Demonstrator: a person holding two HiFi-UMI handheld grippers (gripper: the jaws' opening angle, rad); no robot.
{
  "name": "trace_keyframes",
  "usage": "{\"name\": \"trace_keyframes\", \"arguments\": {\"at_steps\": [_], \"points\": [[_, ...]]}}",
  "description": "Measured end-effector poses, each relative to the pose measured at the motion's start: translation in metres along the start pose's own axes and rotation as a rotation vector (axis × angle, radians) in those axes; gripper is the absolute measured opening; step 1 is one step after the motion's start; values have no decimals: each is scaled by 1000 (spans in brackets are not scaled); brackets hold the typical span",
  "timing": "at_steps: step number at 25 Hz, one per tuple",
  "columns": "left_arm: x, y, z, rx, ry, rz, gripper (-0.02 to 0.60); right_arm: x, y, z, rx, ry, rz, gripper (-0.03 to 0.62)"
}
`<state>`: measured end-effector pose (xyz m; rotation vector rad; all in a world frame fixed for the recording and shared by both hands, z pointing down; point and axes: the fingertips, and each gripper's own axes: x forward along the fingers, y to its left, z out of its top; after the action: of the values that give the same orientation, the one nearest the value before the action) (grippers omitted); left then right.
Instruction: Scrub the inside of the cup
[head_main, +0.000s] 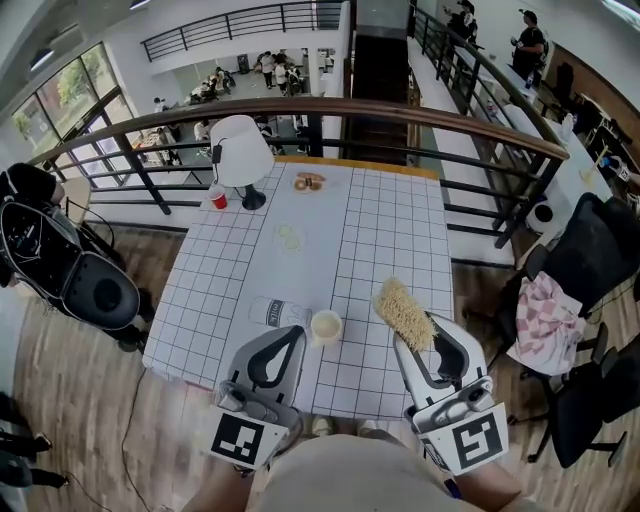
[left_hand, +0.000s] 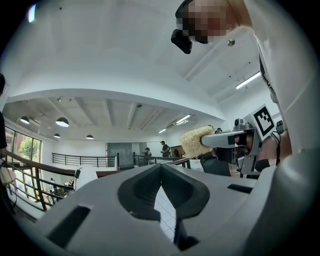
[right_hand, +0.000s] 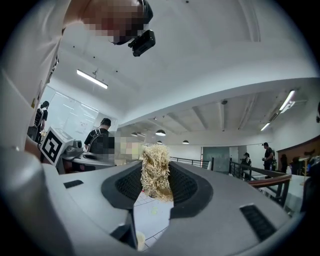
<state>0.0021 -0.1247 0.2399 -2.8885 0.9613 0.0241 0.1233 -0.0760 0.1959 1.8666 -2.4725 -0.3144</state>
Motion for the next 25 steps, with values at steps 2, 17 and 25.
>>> {"name": "trace_keyframes", "arguments": {"at_steps": [2,17,25], "points": [[-1,-3,-3,-12,9,-2,14,-3,3,-6,-4,16,10,133],[-1,-6,-8,-9,36,0,14,-7,4,-19,2,74,26,132],[-4,-2,-6,-2,47,24,14,-8,0,-10,-4,24,1,133]]}}
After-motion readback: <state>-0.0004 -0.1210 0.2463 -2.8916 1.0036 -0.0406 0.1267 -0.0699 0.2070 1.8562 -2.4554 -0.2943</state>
